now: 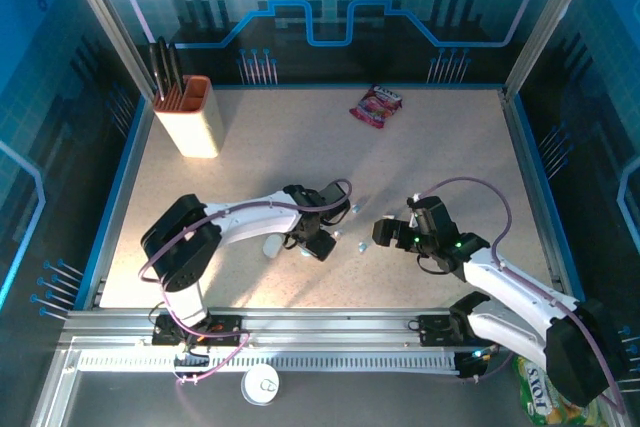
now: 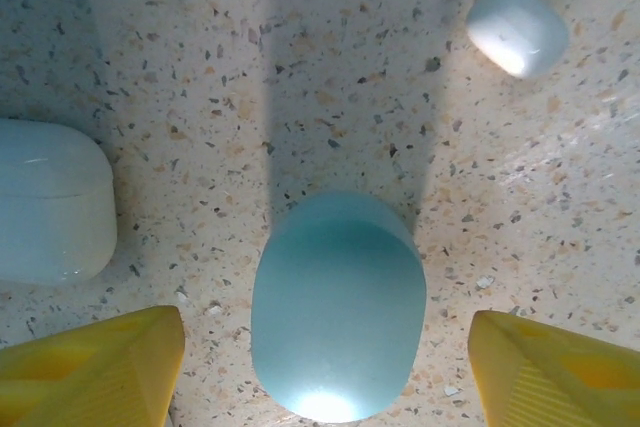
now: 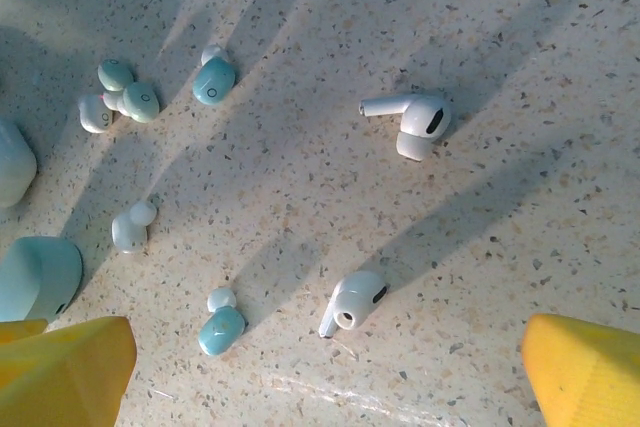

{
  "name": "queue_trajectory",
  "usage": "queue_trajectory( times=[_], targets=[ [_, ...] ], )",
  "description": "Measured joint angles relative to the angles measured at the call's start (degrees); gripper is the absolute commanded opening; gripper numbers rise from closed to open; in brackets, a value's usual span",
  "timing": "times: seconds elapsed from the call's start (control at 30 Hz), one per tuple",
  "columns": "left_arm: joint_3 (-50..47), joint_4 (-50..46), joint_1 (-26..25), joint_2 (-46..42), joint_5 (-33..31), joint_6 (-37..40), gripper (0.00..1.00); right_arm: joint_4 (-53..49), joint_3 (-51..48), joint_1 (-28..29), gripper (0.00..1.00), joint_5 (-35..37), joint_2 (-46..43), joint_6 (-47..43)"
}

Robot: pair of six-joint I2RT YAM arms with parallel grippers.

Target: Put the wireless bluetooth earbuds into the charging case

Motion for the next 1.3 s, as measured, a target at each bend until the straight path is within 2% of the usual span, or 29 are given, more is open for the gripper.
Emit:
queue_trajectory(
  times=[0.27,0.33,0.47,0.57,0.9,1.07,1.3],
  targets=[
    [0.6,0.1,0.0,1.8,0.0,0.1,0.65,0.0,0.0,0.0,1.00,-0.9,0.2,0.3],
    [1.4,0.3,0.0,2.8,0.0,0.2,0.57,0.0,0.0,0.0,1.00,-0.9,0.3,0.3],
    [2.7,0.4,0.0,4.7,0.0,-0.1,0.55,0.1,0.0,0.0,1.00,-1.2,0.3,0.3],
    [2.9,0.5,0.0,5.5,0.3,-0.1,0.47,0.3,0.0,0.0,1.00,-1.4,0.3,0.3],
    [3.2,0.3,0.1,5.9,0.2,-1.8,0.42,-0.7,0.0,0.0,1.00,-1.2,-1.4,0.0],
    [3.2,1.1,1.9,3.7,2.8,-6.3,0.42,1.2,-0.2,-0.1,1.00,-1.6,-6.2,-1.8],
    [2.5,8.7,9.3,-5.8,8.9,-17.9,0.40,12.5,-3.5,0.1,1.00,-5.4,-12.1,-9.0]
  ],
)
